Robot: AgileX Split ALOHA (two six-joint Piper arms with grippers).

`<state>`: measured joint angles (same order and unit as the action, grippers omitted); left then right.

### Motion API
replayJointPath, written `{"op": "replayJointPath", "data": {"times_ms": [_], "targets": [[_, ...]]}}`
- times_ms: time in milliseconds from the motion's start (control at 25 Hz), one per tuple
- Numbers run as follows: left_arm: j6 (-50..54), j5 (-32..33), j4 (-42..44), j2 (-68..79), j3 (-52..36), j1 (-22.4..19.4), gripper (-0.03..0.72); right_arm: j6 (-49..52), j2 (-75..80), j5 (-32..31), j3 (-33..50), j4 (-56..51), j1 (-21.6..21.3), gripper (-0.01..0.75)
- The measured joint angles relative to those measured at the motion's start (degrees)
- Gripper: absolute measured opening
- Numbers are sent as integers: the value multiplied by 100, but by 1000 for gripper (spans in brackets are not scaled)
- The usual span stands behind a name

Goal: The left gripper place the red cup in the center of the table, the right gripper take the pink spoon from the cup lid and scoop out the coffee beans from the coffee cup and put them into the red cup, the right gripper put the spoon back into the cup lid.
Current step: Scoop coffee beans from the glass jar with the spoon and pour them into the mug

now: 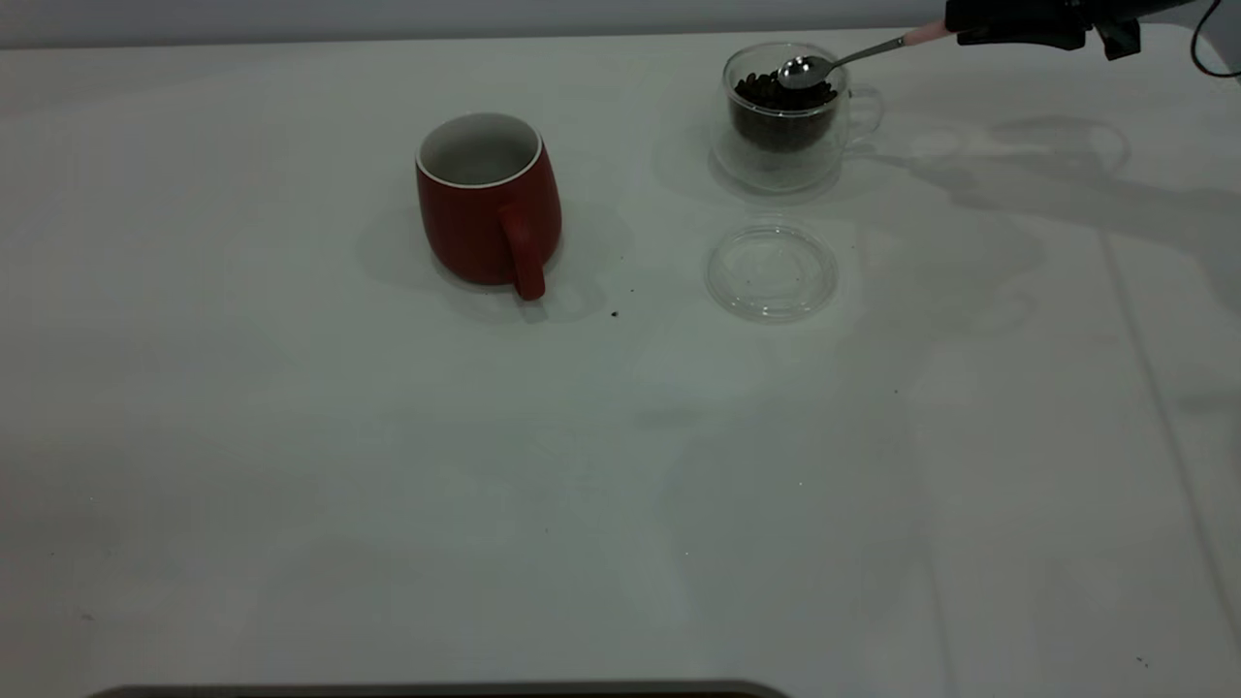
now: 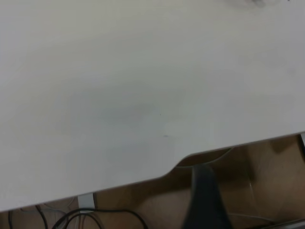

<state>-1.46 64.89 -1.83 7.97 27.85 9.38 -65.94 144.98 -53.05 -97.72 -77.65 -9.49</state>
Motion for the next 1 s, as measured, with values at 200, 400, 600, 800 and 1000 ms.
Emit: {"op": "replayJointPath", "data": {"times_ms": [200,400,600,800,1000], "targets": [[0,0,0,0,0,0,588,138,29,-53,0,76,53,112],[0,0,0,0,0,0,588,562,86,-204,-11,315,97,112],[-5,0,0,0,0,0,588,979,104,-405,-17,446,97,111],[-18,0,0,0,0,0,588,1594,104,-448,-17,478,97,111],[-18,0,0,0,0,0,588,1913,109,-429,-17,467,91,111]]}}
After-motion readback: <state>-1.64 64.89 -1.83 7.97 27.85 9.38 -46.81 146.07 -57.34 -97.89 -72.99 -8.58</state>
